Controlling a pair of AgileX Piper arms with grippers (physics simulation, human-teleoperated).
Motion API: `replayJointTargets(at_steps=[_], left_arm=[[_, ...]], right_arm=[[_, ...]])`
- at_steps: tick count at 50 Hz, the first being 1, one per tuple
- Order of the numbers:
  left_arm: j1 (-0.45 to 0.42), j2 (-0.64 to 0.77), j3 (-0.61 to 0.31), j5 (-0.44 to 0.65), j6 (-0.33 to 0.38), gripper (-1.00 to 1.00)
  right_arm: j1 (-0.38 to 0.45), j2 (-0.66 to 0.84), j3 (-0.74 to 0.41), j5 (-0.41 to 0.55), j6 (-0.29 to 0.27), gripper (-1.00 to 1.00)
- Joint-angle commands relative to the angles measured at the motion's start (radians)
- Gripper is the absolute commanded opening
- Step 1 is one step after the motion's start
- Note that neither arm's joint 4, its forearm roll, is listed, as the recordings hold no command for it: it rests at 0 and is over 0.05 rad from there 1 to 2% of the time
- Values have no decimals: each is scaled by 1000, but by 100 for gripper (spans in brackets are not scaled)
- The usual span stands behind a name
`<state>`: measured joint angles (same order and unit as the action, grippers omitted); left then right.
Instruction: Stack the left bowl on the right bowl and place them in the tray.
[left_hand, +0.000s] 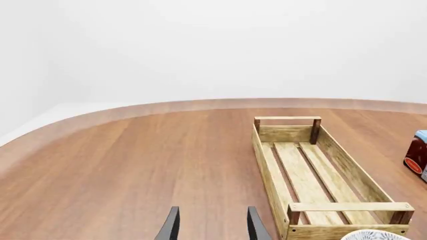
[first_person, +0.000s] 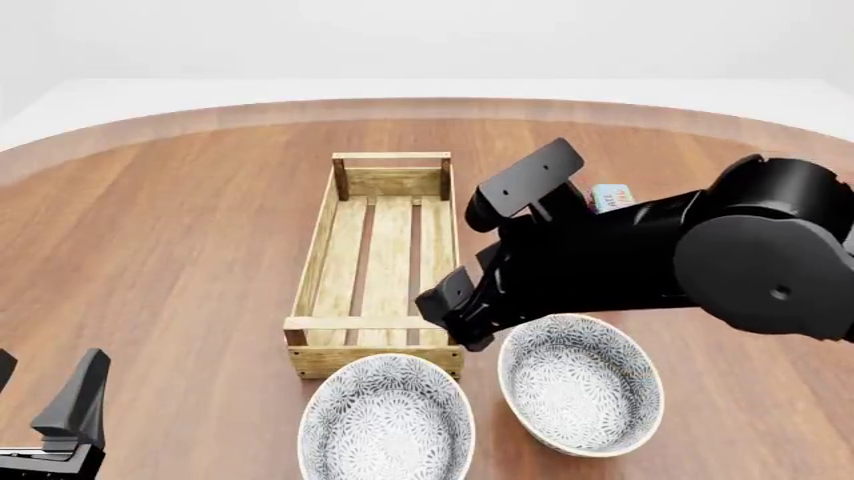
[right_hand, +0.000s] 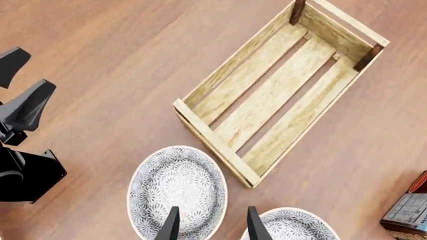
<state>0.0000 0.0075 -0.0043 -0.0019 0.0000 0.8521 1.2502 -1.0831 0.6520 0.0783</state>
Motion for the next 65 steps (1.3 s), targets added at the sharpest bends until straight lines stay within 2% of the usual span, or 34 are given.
replayJointTargets(at_steps=[1, 53, 63, 65], left_arm=[[0, 0, 0, 0, 0, 100], [0, 0, 0, 0, 0, 100], [0, 0, 0, 0, 0, 100], [0, 0, 0, 0, 0, 100]], right_arm=[[14, 30, 5, -25, 16, 100], [25, 129, 90, -162, 129, 100], [8, 124, 109, -175, 136, 100], [-7, 107, 141, -188, 148, 100]])
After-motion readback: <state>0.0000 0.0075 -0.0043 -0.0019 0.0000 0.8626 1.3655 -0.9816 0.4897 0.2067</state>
